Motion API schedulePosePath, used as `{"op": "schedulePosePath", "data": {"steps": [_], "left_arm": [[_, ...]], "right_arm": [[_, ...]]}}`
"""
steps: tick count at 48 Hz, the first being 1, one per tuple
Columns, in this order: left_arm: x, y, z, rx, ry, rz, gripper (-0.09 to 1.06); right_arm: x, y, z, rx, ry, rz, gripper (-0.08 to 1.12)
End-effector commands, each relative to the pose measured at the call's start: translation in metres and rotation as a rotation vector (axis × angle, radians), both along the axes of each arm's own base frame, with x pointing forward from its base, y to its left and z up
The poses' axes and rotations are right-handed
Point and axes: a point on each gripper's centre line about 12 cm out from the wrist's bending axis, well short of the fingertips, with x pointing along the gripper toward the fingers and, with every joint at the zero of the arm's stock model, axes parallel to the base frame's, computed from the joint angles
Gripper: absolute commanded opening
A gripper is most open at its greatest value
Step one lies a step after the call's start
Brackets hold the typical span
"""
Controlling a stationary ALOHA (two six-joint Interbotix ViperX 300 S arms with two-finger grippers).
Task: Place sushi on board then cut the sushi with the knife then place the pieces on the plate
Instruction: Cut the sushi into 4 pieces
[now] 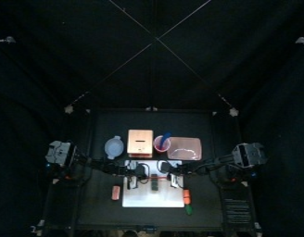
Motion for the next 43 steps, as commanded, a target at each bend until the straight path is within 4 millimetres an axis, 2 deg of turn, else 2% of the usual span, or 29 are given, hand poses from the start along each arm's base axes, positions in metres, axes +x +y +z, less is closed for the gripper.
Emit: {"op": "schedulePosePath", "data": {"steps": [1, 10, 17, 28, 34, 43], "left_arm": [[0.004, -0.001, 0.005, -0.003, -0.012, -0.001, 0.52], [0.006, -0.001, 0.007, 0.000, -0.012, -0.003, 0.52], [0.009, 0.008, 0.008, 0.004, -0.018, 0.014, 0.52], [0.010, 0.014, 0.010, 0.011, -0.024, 0.023, 0.52], [0.010, 0.014, 0.016, 0.011, -0.037, 0.022, 0.52], [0.009, 0.014, 0.036, 0.018, -0.081, 0.006, 0.52]], "right_arm": [[0.004, -0.004, 0.006, 0.003, -0.020, -0.016, 0.51], [0.005, -0.012, 0.006, -0.004, -0.020, -0.033, 0.51], [0.006, -0.021, 0.008, -0.013, -0.025, -0.050, 0.51], [0.010, -0.025, 0.012, -0.029, -0.040, -0.045, 0.51], [0.011, -0.023, 0.018, -0.027, -0.053, -0.040, 0.51], [0.010, -0.023, 0.042, -0.025, -0.091, -0.036, 0.51]]}}
